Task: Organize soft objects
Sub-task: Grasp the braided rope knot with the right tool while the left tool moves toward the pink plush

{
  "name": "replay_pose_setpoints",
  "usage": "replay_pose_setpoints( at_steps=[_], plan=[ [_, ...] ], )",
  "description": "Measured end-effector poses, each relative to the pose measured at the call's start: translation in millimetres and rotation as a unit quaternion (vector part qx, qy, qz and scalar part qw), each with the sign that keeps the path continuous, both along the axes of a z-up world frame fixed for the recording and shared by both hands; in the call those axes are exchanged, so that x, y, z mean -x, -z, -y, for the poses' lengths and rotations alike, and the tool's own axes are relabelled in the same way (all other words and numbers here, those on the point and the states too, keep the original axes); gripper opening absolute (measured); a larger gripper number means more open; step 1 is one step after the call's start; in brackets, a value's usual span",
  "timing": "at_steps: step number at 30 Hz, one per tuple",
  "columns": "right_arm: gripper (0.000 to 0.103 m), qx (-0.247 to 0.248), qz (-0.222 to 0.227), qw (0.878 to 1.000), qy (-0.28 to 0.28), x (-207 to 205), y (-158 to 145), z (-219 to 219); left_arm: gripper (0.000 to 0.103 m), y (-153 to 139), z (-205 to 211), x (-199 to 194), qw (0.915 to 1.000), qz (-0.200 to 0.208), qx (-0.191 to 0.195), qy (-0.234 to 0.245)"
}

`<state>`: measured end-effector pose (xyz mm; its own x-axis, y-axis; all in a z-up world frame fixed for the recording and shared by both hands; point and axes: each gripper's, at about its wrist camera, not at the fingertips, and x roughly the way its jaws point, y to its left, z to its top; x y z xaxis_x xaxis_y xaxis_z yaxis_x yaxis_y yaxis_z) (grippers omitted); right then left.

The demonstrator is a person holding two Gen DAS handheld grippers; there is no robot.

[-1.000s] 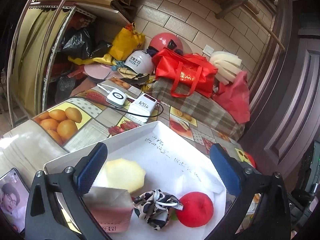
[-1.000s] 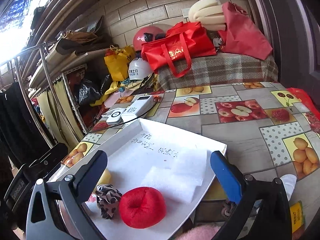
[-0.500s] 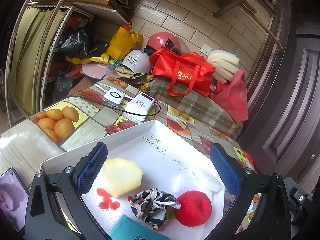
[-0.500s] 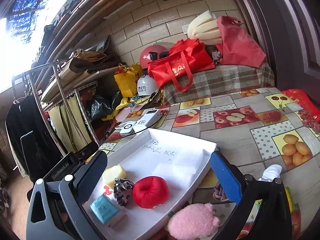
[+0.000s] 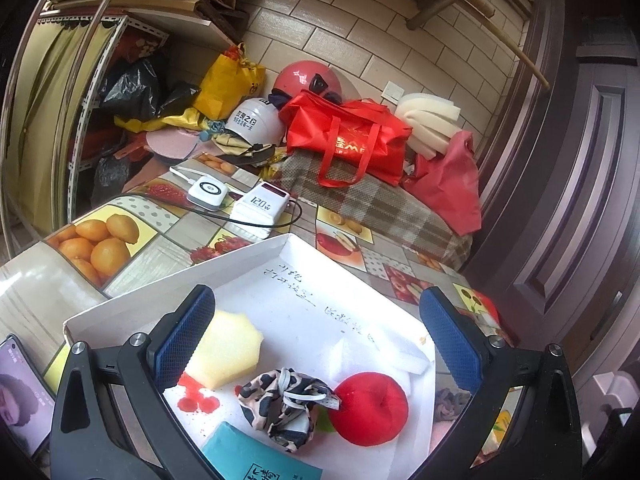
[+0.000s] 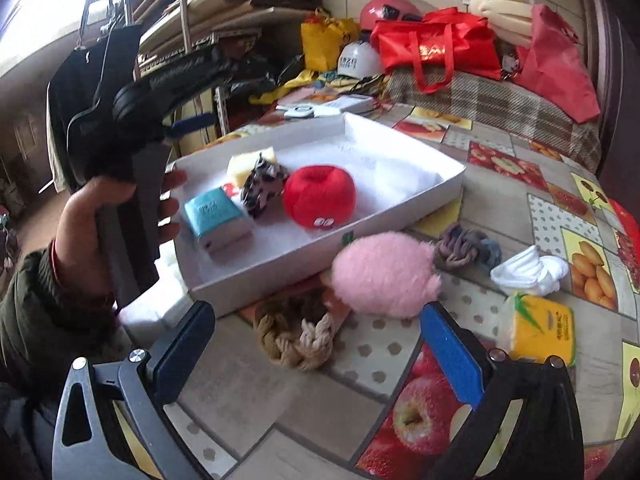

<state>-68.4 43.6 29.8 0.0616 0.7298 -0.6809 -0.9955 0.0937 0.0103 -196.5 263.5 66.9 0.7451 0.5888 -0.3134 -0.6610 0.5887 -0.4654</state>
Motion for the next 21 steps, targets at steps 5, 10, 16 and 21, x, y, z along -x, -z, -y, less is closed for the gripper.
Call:
replay_pose_setpoints(
  at_steps=[5, 10, 16, 21],
  plan=[
    [0.102, 0.052, 0.026, 0.998, -0.024, 15, 21, -15, 0.103, -2, 9, -11, 0.9995, -0.023, -0.019, 0.011],
    [0.102, 0.074, 0.033, 0.997, -0.02, 18, 32, -24, 0.103, -2, 11, -14, 0.9991, -0.03, -0.026, 0.016],
    [0.102, 0.078, 0.026, 0.996, -0.02, 16, 34, -30, 0.103, -1, 13, -16, 0.9991, -0.031, -0.023, 0.018],
    [0.094, 0.092, 0.031, 0.995, -0.029, 23, 39, -38, 0.103, 1, 14, -18, 0.9989, -0.032, -0.023, 0.025]
  ],
)
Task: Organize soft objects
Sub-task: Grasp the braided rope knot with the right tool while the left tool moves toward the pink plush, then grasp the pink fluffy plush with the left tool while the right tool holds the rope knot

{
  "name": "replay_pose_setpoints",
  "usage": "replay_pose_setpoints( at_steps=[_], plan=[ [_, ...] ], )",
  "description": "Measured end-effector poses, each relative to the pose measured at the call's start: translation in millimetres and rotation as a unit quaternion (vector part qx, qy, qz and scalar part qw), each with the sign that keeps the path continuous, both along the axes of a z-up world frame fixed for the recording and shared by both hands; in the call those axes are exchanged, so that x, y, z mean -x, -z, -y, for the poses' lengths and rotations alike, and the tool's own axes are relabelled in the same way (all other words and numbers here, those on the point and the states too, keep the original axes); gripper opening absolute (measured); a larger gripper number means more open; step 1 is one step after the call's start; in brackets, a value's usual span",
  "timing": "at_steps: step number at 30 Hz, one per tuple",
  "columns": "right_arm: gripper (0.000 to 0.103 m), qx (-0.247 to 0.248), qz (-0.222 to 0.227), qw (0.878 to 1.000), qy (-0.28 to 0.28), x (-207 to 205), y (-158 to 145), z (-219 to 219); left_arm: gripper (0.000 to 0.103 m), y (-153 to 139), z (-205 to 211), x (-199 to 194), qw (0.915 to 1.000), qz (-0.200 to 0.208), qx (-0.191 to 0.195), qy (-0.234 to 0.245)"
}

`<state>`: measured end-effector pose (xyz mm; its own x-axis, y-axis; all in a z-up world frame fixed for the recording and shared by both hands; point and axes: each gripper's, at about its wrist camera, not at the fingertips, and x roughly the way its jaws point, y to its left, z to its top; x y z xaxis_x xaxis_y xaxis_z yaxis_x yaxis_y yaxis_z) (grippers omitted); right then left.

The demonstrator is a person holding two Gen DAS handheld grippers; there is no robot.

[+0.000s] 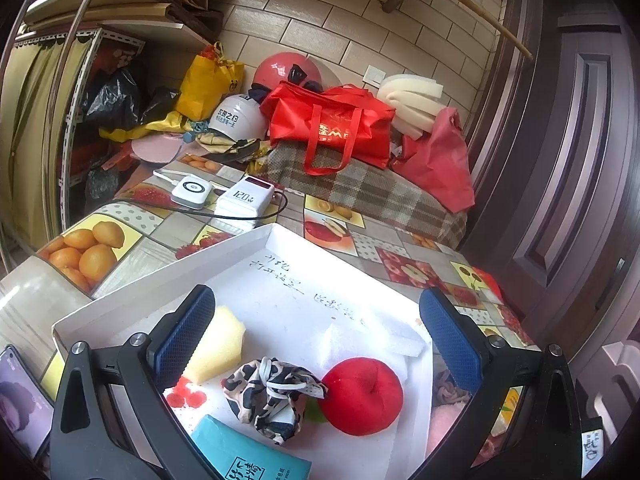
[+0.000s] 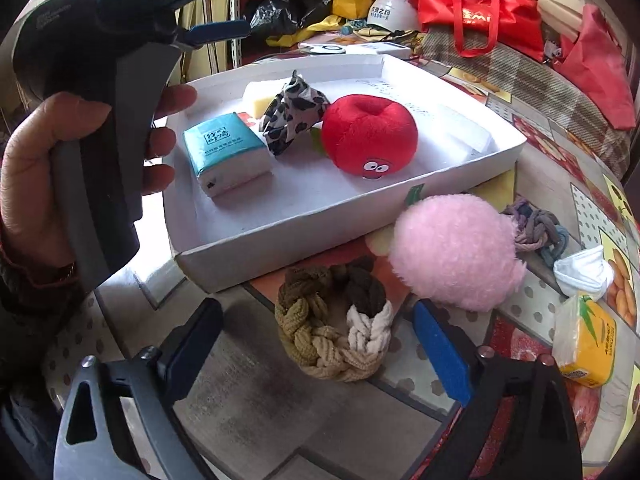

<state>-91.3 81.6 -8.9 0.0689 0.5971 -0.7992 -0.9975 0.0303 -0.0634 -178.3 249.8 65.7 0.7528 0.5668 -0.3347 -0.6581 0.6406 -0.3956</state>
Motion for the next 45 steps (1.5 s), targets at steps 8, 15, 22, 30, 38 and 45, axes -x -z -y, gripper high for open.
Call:
replay_pose_setpoints(
  at_steps=[8, 15, 22, 30, 38, 45],
  plan=[
    [0.082, -0.005, 0.001, 1.0, -0.01, 4, 0, -1, 0.103, -1, 5, -2, 0.9999, -0.004, -0.007, 0.01],
    [0.064, -0.013, -0.006, 1.0, 0.0, 0, -2, 2, 0.103, -1, 7, -5, 0.9999, -0.003, -0.006, 0.014],
    [0.04, -0.017, 0.002, 1.0, -0.003, -2, -4, 7, 0.103, -1, 8, -6, 0.9996, -0.001, -0.002, 0.029],
    [0.04, -0.009, 0.034, 0.994, 0.105, -61, -10, 57, 0.103, -6, 21, -12, 0.9955, 0.011, -0.007, 0.093],
    [0.041, -0.027, 0.012, 0.962, 0.27, -153, -14, 148, 0.103, -8, 79, -53, 0.9627, -0.037, -0.047, 0.264],
    [0.042, -0.027, 0.012, 0.963, 0.268, -150, -16, 149, 0.103, 21, 148, -103, 0.923, -0.169, -0.085, 0.335]
  ],
)
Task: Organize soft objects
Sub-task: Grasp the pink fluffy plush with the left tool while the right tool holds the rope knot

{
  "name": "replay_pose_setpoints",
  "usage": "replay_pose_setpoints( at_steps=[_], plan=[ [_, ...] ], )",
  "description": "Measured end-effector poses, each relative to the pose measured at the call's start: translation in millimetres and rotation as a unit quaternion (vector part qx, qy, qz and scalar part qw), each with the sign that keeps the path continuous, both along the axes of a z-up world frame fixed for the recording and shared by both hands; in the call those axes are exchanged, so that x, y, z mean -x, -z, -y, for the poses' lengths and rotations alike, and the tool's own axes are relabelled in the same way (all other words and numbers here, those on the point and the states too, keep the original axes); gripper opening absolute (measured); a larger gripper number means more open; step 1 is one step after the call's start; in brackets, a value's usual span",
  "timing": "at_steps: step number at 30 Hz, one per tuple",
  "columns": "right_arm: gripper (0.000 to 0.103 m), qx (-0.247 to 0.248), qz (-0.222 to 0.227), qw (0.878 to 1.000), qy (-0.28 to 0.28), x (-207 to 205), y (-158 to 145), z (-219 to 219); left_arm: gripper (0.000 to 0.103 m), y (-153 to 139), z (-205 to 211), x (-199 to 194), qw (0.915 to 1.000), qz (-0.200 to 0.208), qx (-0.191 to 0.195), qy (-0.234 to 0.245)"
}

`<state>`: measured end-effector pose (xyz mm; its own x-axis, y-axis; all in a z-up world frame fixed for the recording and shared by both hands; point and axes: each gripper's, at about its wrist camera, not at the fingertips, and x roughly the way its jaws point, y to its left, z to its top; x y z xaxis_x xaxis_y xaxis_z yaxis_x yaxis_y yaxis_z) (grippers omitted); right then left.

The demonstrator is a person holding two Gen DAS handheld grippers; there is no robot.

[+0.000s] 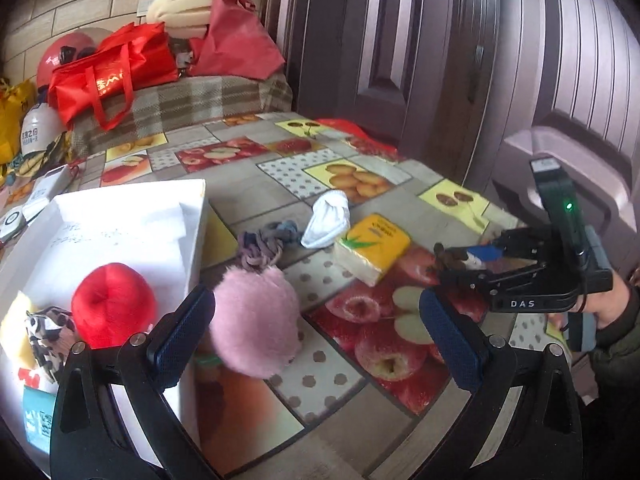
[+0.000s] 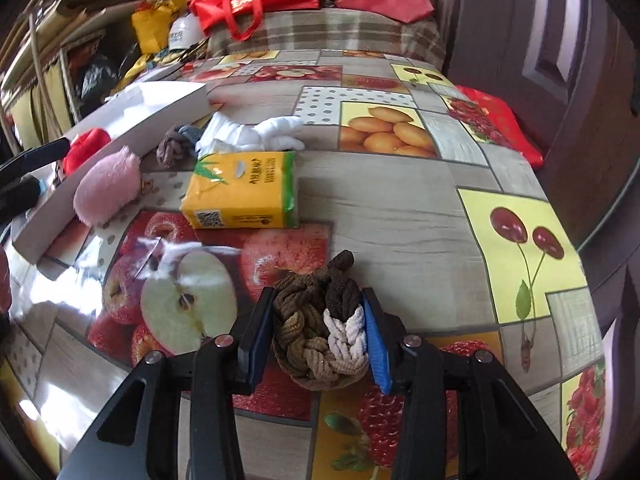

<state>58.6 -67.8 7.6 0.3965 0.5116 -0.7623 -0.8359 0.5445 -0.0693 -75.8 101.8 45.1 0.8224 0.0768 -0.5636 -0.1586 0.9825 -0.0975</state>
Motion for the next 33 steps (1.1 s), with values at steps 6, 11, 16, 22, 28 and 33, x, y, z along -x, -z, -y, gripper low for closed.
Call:
replay_pose_setpoints(
  at_steps=[6, 11, 16, 22, 28, 33],
  plan=[
    [0.043, -0.011, -0.015, 1.0, -0.017, -5, 1, 4, 0.103, 13, 14, -15, 0.9988, -0.027, -0.028, -0.028],
    [0.043, -0.019, -0.027, 0.999, -0.025, -8, 1, 5, 0.103, 18, 20, -36, 0.998, -0.062, -0.006, 0.014],
    [0.044, -0.02, -0.031, 0.999, -0.028, -7, 0, 4, 0.103, 11, 68, -24, 0.9902, -0.039, -0.002, 0.134],
    [0.044, -0.022, -0.035, 0.999, -0.028, -9, 0, 3, 0.103, -23, 51, 5, 0.9941, 0.053, -0.086, 0.039],
    [0.044, -0.022, -0.036, 0.999, -0.029, -9, 0, 4, 0.103, -5, 6, -26, 0.9989, -0.033, -0.032, -0.008],
    [0.044, -0.019, -0.034, 0.999, -0.029, -8, 0, 3, 0.103, 6, 33, -31, 0.9966, -0.049, -0.03, 0.058]
  ],
)
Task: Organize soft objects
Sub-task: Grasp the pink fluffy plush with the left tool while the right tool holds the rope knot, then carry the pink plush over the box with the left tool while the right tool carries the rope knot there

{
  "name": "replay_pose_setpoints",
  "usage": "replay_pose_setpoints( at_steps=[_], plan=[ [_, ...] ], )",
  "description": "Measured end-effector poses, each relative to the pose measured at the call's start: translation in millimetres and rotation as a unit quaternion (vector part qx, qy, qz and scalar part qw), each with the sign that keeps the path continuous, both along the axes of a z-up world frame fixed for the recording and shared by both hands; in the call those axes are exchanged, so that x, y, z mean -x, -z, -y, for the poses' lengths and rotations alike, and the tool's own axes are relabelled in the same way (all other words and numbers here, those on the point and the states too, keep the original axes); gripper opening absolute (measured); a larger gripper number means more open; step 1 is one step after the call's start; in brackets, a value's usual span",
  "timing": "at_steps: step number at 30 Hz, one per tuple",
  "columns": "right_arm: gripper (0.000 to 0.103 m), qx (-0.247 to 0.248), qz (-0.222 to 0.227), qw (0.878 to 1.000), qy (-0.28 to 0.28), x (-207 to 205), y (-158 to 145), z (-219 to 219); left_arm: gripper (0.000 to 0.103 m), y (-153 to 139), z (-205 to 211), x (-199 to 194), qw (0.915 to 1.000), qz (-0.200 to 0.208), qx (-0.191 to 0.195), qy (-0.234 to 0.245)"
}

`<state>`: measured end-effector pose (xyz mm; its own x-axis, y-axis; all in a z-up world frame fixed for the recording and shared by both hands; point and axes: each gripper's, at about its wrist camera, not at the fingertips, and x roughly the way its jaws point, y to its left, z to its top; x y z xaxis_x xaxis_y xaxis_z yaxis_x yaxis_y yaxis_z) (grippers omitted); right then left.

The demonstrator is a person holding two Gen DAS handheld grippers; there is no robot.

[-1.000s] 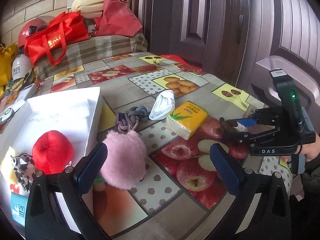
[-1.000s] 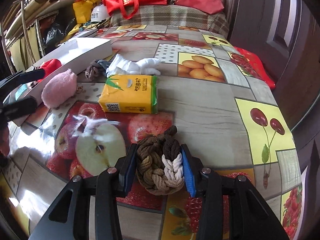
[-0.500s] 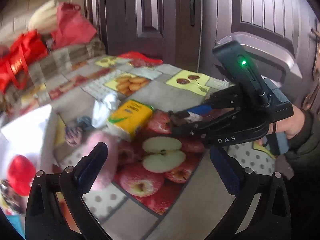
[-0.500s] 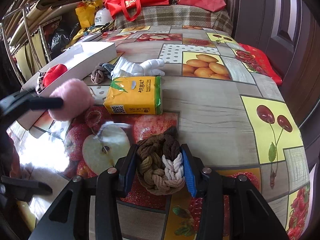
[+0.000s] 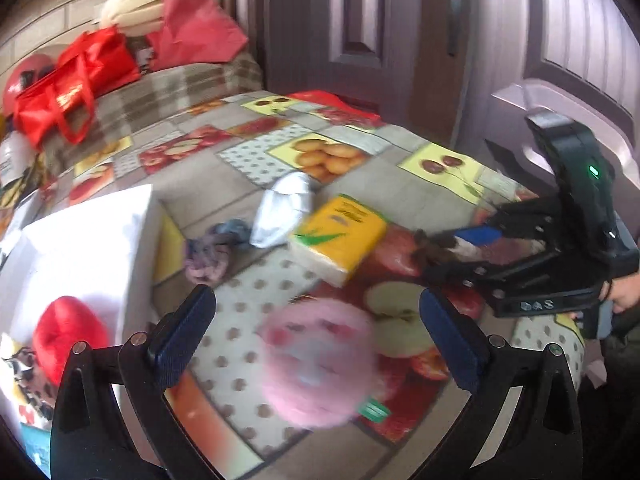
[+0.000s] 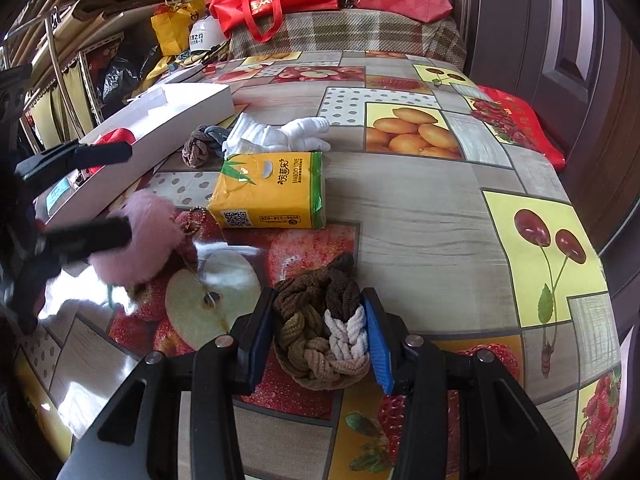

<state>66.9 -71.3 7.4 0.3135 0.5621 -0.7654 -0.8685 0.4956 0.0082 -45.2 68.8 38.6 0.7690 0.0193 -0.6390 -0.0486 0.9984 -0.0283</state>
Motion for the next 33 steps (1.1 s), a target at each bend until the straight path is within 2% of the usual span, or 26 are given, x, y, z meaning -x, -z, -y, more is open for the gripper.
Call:
replay_pose_setpoints(
  at_steps=[3, 6, 9, 11, 17, 27, 31, 33],
  plan=[
    [0.044, 0.0, 0.0, 1.0, 0.0, 0, 0, 0, 0.103, 9, 12, -3, 0.9997, -0.02, -0.009, 0.013],
    [0.044, 0.0, 0.0, 1.0, 0.0, 0, 0, 0, 0.097, 27, 11, -16, 0.9971, -0.068, -0.027, -0.019],
    [0.044, 0.001, 0.001, 1.0, -0.001, 0, 0, -1, 0.082, 31, 2, -18, 0.9968, -0.077, 0.004, -0.022],
    [0.044, 0.001, 0.001, 1.0, -0.001, 0, 0, -1, 0.057, 34, -2, -19, 0.9963, -0.082, 0.024, -0.013],
    [0.044, 0.002, 0.002, 1.0, -0.001, 0, 0, -1, 0.054, 31, 2, -17, 0.9976, -0.067, 0.017, -0.004],
    [0.038, 0.013, 0.031, 0.999, -0.008, 9, -1, -6, 0.054, 21, -8, -6, 0.9989, -0.023, 0.029, -0.03],
    [0.037, -0.005, 0.05, 0.999, 0.015, 12, -7, -1, 0.054, 15, -10, 0, 0.9989, -0.001, 0.018, -0.043],
    [0.037, -0.041, 0.065, 0.997, 0.02, 20, -18, 5, 0.054, 14, -13, 1, 0.9984, 0.004, 0.021, -0.052]
  ],
)
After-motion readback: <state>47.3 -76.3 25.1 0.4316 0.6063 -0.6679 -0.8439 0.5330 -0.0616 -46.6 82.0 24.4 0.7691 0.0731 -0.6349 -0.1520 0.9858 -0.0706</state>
